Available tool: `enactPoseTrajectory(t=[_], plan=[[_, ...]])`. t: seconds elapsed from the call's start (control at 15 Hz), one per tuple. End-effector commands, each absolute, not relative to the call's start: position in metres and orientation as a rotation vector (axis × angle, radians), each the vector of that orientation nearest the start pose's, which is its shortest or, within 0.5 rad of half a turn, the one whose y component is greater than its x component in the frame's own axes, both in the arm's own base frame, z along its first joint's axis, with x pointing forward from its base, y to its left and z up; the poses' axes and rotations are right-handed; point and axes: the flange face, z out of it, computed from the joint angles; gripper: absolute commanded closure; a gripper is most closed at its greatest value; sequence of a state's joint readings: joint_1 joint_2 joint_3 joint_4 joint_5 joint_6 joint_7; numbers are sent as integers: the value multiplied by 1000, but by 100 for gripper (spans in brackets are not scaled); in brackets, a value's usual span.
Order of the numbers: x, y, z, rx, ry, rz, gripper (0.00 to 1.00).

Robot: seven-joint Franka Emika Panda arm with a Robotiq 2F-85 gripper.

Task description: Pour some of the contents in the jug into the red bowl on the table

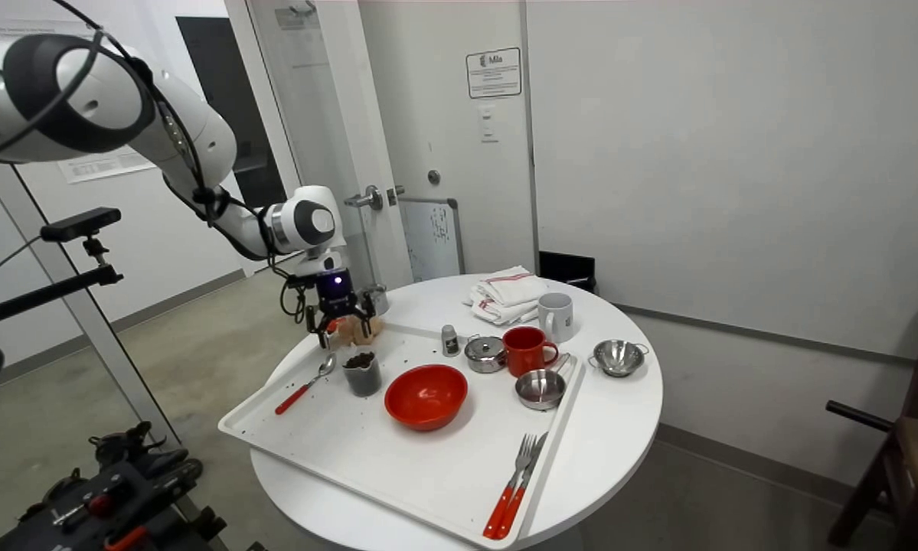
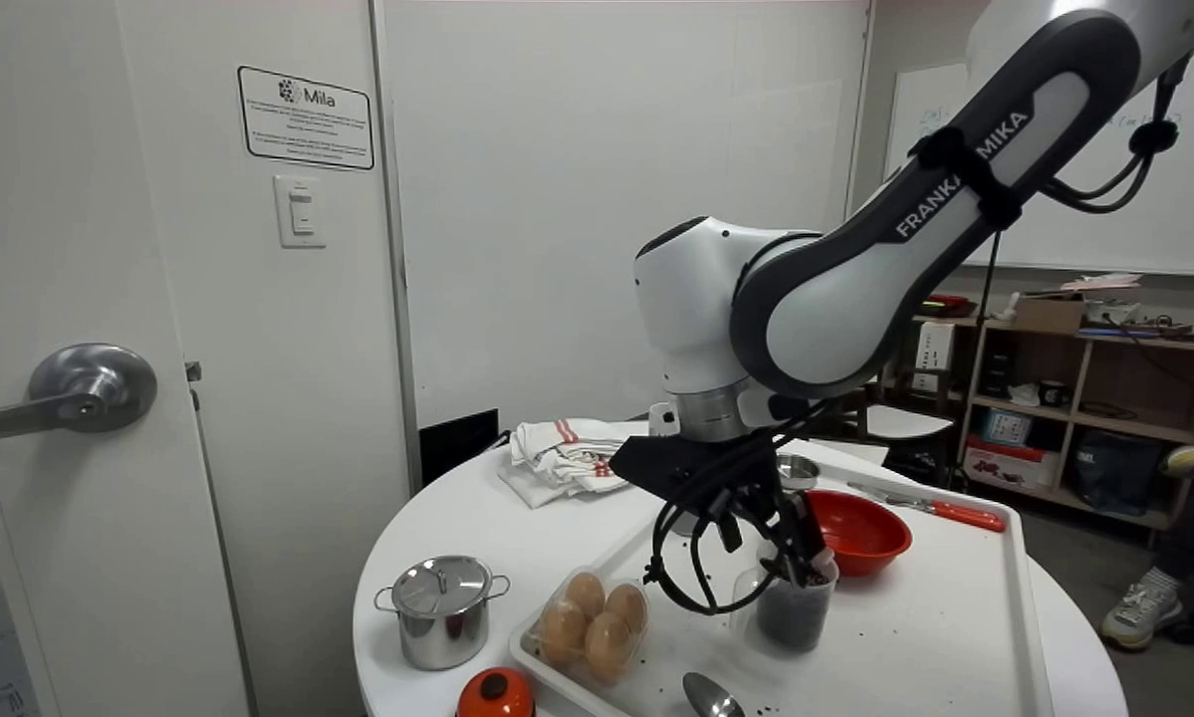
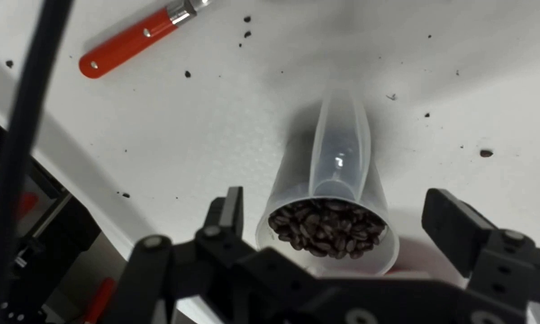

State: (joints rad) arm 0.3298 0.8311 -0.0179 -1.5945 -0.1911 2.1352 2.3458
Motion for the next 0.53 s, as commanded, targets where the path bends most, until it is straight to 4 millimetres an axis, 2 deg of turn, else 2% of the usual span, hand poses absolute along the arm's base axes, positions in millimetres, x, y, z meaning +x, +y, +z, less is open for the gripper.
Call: enactPoseTrajectory(t=[0.0,0.13,0.47], plan=[[626,198,114,-2009,2802,-84,26],[625,198,111,-2013,2798,-77,29],[625,198,111,-2012,2782,-74,66]])
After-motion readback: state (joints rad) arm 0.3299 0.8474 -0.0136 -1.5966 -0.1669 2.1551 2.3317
